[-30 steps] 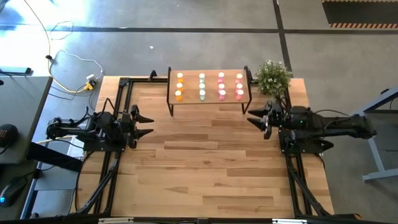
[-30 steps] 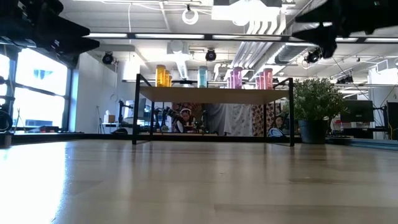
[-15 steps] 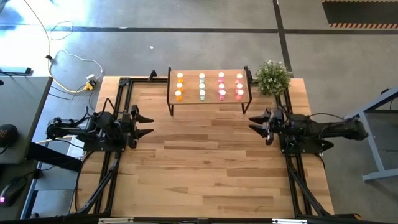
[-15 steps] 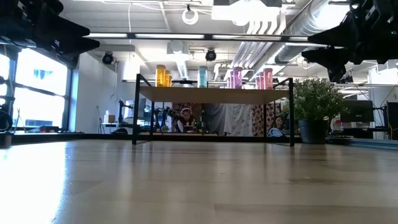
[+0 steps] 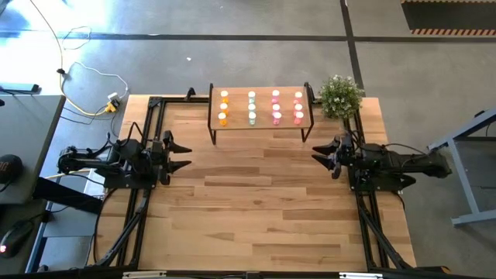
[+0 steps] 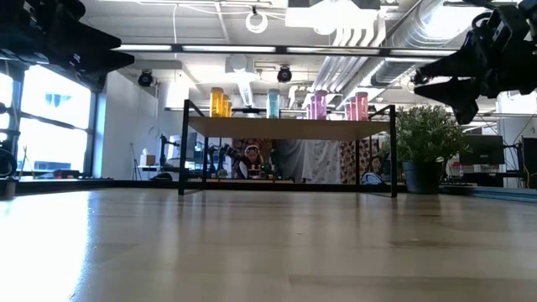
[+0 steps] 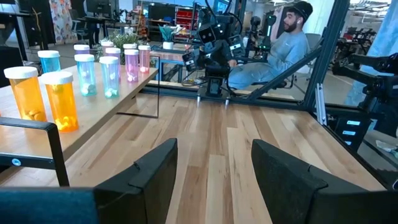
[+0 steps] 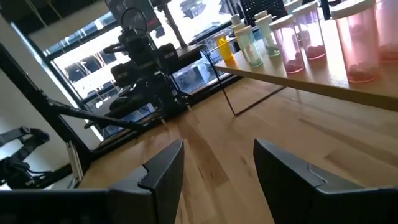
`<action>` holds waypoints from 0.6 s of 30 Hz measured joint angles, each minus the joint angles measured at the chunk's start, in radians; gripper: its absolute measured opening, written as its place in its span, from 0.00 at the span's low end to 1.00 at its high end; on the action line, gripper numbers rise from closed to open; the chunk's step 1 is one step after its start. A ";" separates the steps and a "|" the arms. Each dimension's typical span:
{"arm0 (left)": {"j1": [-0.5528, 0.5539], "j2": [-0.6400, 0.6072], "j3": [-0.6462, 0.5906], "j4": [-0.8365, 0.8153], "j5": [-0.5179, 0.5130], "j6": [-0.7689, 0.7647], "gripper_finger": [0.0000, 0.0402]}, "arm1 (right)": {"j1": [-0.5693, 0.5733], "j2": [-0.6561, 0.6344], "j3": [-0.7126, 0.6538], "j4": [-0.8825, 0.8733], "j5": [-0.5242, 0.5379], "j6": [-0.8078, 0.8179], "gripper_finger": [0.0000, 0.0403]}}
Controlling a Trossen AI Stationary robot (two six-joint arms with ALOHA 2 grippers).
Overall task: Pick and place medicine bottles onto shelf by color
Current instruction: Return to Home Position
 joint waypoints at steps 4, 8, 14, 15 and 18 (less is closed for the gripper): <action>0.000 0.000 0.000 0.000 0.000 0.000 0.49 | 0.000 0.003 0.000 -0.002 -0.007 -0.013 0.46; 0.000 0.000 0.000 0.000 0.000 0.000 0.49 | 0.000 0.002 0.000 -0.002 -0.007 -0.013 0.46; 0.000 0.000 0.000 0.000 0.000 0.000 0.49 | 0.000 0.002 0.000 -0.004 -0.008 -0.001 0.46; 0.000 0.000 0.000 0.000 0.000 0.000 0.49 | 0.000 0.002 0.000 -0.004 -0.008 -0.001 0.46; 0.000 0.000 0.000 -0.001 0.000 0.000 0.49 | 0.000 0.003 0.000 -0.004 -0.008 -0.001 0.46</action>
